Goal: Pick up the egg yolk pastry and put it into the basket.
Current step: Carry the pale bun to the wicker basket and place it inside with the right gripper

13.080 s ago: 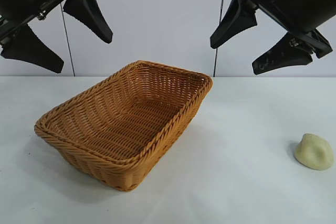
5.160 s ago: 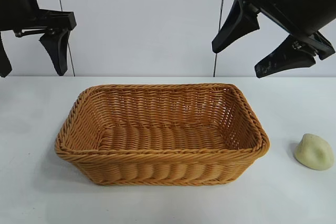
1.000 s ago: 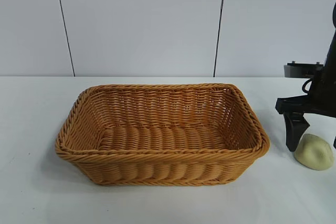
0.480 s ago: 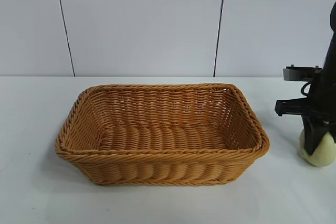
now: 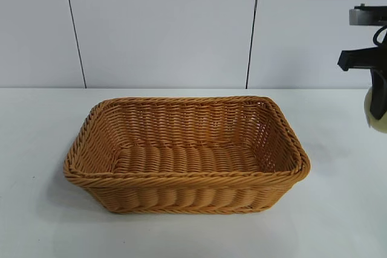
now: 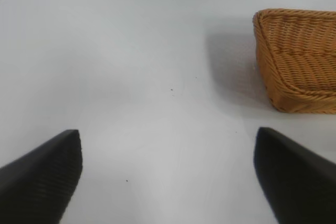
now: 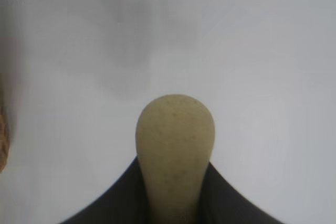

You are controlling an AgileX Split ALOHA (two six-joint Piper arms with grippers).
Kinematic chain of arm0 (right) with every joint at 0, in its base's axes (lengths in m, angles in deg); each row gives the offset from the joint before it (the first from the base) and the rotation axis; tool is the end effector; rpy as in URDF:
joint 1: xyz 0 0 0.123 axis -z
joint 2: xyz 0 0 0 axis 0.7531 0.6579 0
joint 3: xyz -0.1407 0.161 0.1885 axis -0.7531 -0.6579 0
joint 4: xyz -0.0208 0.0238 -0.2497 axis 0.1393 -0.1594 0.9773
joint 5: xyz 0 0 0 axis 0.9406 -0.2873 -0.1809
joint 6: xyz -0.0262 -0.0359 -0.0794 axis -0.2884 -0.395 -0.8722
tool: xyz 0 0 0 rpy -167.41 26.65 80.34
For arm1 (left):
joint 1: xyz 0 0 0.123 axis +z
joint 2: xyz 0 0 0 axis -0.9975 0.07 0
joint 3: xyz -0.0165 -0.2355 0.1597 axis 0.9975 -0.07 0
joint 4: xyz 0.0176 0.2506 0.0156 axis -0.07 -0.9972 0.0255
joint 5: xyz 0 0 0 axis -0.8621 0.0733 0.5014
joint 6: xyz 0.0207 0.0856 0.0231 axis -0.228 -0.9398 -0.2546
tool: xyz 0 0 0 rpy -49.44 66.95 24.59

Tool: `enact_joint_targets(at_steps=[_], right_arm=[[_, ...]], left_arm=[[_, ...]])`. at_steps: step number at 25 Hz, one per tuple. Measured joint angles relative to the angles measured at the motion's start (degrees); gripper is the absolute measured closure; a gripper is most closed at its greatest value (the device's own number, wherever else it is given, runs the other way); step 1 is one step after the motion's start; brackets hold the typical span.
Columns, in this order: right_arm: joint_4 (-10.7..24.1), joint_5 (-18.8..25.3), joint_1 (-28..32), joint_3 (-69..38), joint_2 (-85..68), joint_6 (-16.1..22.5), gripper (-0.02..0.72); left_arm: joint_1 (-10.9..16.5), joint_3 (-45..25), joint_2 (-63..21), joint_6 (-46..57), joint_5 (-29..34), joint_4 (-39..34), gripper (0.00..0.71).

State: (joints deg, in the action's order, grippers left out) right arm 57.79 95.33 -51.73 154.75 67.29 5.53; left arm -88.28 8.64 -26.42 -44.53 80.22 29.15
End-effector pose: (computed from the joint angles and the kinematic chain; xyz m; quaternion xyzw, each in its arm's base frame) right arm 0.3606 0.0194 0.2620 0.0107 0.9926 0.0145 0.1198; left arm -0.0053 0.0015 0.2755 -0.0177 0.8561 -0.0228 0.5159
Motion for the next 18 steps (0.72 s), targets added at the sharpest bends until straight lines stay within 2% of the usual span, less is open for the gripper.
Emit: enact_joint_targets(at_steps=[4, 12, 18], right_arm=[[0.0, 0.1, -5.6, 3.5, 0.0, 0.3, 0.573], [-0.2, -0.6, -22.1, 5.0, 0.5, 2.9, 0.573], [-0.5, -5.3, -31.8, 5.0, 4.9, 3.9, 0.573]], left_arm=[[0.0, 0.0, 0.0, 0.0, 0.0, 0.0, 0.067], [0.0, 0.0, 0.0, 0.0, 0.0, 0.0, 0.067], [0.0, 0.0, 0.0, 0.0, 0.0, 0.0, 0.067]])
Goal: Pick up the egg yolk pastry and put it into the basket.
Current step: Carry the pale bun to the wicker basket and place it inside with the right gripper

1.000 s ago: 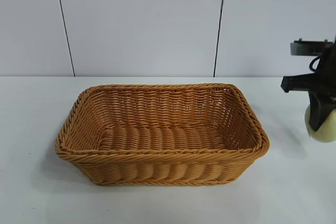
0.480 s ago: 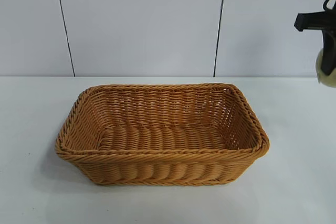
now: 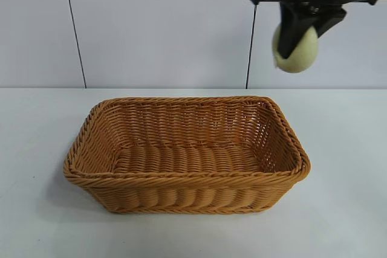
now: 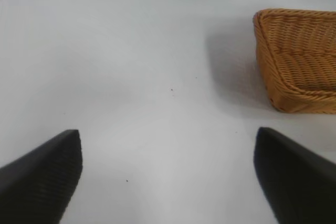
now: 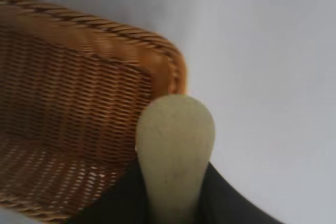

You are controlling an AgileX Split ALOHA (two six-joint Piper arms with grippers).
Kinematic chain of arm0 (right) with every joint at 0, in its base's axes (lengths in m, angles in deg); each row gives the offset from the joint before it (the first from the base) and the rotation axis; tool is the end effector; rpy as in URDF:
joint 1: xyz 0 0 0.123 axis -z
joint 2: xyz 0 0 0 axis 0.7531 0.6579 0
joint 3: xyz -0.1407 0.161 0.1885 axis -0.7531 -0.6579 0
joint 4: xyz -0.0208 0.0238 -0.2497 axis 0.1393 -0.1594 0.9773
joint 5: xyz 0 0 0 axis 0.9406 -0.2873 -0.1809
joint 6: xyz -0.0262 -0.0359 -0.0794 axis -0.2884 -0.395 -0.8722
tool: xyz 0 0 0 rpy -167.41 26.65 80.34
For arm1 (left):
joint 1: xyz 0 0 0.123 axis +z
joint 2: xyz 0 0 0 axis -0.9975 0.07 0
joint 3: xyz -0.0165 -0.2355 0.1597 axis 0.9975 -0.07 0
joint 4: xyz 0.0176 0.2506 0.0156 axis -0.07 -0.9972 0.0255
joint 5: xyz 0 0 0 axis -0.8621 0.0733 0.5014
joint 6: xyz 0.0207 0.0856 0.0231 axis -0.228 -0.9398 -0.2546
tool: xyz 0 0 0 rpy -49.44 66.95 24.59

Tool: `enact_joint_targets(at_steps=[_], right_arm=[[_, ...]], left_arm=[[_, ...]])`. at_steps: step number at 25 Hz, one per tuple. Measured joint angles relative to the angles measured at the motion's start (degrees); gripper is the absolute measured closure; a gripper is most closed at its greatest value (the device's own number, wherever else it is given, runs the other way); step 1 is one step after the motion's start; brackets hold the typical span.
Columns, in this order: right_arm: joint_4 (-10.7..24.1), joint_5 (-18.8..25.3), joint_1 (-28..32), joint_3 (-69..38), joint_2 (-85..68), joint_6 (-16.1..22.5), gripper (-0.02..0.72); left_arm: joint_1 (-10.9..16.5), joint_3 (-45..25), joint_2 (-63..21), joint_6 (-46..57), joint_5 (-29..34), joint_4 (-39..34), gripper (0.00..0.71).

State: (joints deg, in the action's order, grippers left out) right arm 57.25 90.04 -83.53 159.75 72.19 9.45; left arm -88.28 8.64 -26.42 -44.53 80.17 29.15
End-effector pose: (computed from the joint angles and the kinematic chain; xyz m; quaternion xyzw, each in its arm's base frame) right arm 0.3214 0.2246 0.2561 -0.2250 0.9599 0.0712 0.1515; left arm -0.0052 0.0015 0.2756 -0.0177 0.8559 -0.0228 0.5163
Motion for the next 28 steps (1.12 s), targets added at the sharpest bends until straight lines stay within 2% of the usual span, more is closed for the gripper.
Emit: enact_joint_targets(at_steps=[7, 13, 15, 17, 19, 21, 25, 28], right_arm=[[0.1, -9.6, -2.1, 0.0, 9.7, 1.1, 0.573], [-0.2, -13.0, -2.1, 0.0, 16.2, 1.9, 0.556], [-0.2, -13.0, -2.1, 0.0, 16.4, 2.1, 0.498], [-0.2, -13.0, -2.1, 0.1, 16.4, 2.1, 0.376], [-0.3, -12.4, -2.1, 0.9, 16.4, 2.1, 0.224], [-0.3, -10.4, -2.1, 2.3, 16.4, 1.9, 0.135], [-0.2, -4.3, -2.1, 7.9, 16.4, 1.8, 0.097], [1.5, 2.7, -2.1, 13.9, 16.4, 1.6, 0.097]], left_arm=[[0.0, -0.1, 0.0, 0.0, 0.0, 0.0, 0.067], [0.0, -0.1, 0.0, 0.0, 0.0, 0.0, 0.067], [0.0, -0.1, 0.0, 0.0, 0.0, 0.0, 0.067], [0.0, -0.1, 0.0, 0.0, 0.0, 0.0, 0.067], [0.0, -0.1, 0.0, 0.0, 0.0, 0.0, 0.067], [0.0, -0.1, 0.0, 0.0, 0.0, 0.0, 0.067], [0.0, -0.1, 0.0, 0.0, 0.0, 0.0, 0.067], [0.0, -0.1, 0.0, 0.0, 0.0, 0.0, 0.067]])
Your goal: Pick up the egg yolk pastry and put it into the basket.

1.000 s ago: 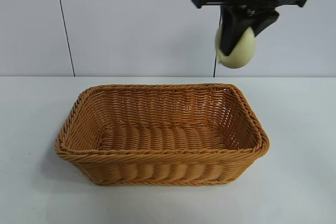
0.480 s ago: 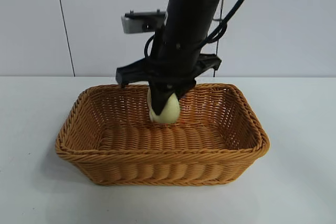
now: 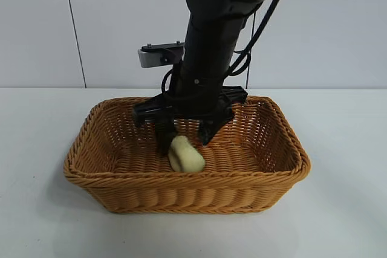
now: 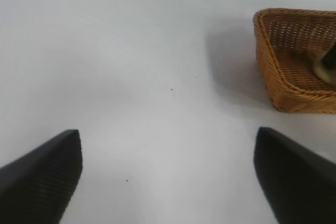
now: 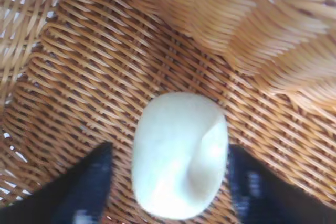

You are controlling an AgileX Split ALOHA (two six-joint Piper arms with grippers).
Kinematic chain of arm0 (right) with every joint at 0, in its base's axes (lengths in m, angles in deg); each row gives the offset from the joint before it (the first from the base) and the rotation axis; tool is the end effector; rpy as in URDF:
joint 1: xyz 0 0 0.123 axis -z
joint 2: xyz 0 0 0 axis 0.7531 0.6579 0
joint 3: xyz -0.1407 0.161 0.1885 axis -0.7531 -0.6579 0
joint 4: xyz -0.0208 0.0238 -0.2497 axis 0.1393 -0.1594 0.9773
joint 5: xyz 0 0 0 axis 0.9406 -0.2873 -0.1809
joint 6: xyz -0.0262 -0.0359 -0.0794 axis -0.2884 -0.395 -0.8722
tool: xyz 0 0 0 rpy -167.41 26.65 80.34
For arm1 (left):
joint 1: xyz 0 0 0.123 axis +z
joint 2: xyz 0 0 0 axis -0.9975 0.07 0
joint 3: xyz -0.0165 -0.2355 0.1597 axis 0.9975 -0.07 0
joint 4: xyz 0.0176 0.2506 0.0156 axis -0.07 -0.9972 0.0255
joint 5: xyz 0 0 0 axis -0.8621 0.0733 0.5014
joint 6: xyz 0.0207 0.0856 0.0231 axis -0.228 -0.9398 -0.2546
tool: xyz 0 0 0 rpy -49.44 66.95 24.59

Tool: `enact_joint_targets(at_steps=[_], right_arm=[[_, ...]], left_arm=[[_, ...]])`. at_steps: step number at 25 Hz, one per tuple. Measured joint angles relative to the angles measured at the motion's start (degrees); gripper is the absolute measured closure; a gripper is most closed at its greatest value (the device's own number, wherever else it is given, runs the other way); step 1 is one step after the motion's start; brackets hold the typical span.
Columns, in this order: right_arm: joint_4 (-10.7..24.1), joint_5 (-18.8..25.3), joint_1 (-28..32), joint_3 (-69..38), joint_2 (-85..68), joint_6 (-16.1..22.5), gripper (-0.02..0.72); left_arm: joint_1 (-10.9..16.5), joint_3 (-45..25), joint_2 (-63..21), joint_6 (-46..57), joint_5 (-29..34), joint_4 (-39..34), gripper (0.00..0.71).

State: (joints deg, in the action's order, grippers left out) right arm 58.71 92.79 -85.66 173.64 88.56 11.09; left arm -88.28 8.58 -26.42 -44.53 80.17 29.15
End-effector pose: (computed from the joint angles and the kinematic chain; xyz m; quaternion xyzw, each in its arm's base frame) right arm 0.3612 0.2702 0.2003 -0.2358 0.9641 0.0478 0.1121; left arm -0.0051 0.0015 0.2753 -0.0177 0.8562 -0.0228 0.5159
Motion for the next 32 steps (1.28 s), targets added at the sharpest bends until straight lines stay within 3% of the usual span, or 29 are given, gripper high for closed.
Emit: enact_joint_targets(at_steps=[4, 7, 13, 23, 28, 32], right_arm=[[3.3, 7.4, 0.5, 7.6, 0.0, 0.0, 0.093], [4.5, 10.0, 2.9, 10.9, -0.1, -0.1, 0.090], [6.6, 10.3, 12.7, 11.8, -0.2, -0.4, 0.089], [7.0, 10.5, 32.5, 11.8, -0.2, -0.4, 0.089], [6.9, 10.5, 36.0, 11.5, -0.2, -1.3, 0.089], [6.1, 10.5, 36.4, 5.0, -3.7, -2.4, 0.089]], left_arm=[[0.0, 0.0, 0.0, 0.0, 0.0, 0.0, 0.067], [0.0, 0.0, 0.0, 0.0, 0.0, 0.0, 0.067], [0.0, 0.0, 0.0, 0.0, 0.0, 0.0, 0.067], [0.0, 0.0, 0.0, 0.0, 0.0, 0.0, 0.067], [0.0, 0.0, 0.0, 0.0, 0.0, 0.0, 0.067], [0.0, 0.0, 0.0, 0.0, 0.0, 0.0, 0.067]])
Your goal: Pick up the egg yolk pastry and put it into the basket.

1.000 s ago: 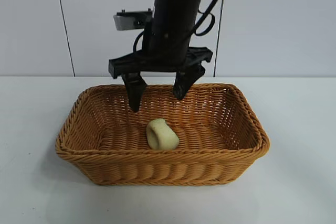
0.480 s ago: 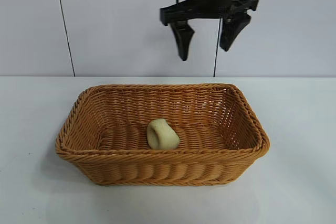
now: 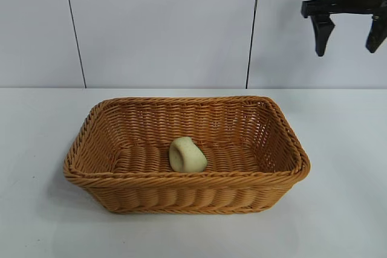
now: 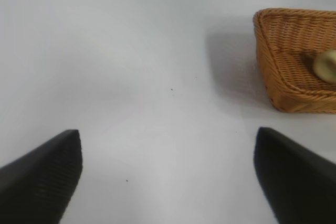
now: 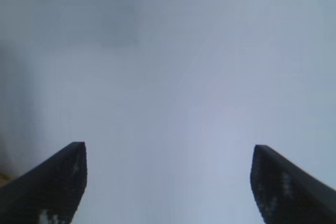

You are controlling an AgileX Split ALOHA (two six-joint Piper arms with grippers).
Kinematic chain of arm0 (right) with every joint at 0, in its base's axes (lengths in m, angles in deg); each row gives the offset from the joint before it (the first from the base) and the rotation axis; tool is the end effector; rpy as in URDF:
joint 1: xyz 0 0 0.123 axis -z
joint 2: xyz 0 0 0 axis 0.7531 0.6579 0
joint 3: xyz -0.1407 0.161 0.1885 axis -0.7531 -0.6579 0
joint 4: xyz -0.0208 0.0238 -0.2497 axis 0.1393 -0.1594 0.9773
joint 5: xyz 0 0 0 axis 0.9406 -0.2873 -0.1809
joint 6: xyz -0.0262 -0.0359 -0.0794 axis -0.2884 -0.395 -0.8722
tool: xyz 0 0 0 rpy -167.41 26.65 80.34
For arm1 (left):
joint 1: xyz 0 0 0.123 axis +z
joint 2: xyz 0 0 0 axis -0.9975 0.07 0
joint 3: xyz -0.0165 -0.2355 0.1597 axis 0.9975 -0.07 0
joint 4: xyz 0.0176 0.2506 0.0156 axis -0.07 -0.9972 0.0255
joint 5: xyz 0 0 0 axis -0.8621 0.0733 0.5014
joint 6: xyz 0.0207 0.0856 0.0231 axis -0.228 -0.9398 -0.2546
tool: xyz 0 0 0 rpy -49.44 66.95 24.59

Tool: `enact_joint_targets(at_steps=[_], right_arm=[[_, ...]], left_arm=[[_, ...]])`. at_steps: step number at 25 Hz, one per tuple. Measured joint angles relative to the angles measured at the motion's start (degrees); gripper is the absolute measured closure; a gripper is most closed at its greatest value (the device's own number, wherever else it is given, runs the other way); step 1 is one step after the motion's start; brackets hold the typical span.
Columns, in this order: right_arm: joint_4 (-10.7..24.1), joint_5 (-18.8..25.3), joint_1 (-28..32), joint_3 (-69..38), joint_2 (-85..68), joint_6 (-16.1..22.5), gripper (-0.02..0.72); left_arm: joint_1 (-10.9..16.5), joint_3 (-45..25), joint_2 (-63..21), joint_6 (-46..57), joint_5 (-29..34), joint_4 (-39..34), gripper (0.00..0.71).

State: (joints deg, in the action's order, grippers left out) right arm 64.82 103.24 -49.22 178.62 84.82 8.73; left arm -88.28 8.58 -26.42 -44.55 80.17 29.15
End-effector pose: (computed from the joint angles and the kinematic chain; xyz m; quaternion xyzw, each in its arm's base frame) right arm 0.4391 -0.0063 0.2495 0.0438 0.9920 -0.0446 0.1098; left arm -0.0051 0.0015 0.2753 -0.0176 0.8562 -0.0227 0.5159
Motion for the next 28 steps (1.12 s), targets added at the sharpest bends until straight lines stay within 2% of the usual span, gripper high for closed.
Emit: enact_joint_targets(at_steps=[7, 20, 28], right_arm=[[-2.5, 0.1, 0.0, -18.6, -13.2, -0.5, 0.089], [-2.4, 0.3, 0.0, -51.3, -39.7, -1.5, 0.089], [-2.7, -3.6, 0.0, -70.9, -56.8, -1.5, 0.089]], left_arm=[[0.0, 0.0, 0.0, 0.0, 0.0, 0.0, 0.067], [0.0, 0.0, 0.0, 0.0, 0.0, 0.0, 0.067], [0.0, 0.0, 0.0, 0.0, 0.0, 0.0, 0.067]])
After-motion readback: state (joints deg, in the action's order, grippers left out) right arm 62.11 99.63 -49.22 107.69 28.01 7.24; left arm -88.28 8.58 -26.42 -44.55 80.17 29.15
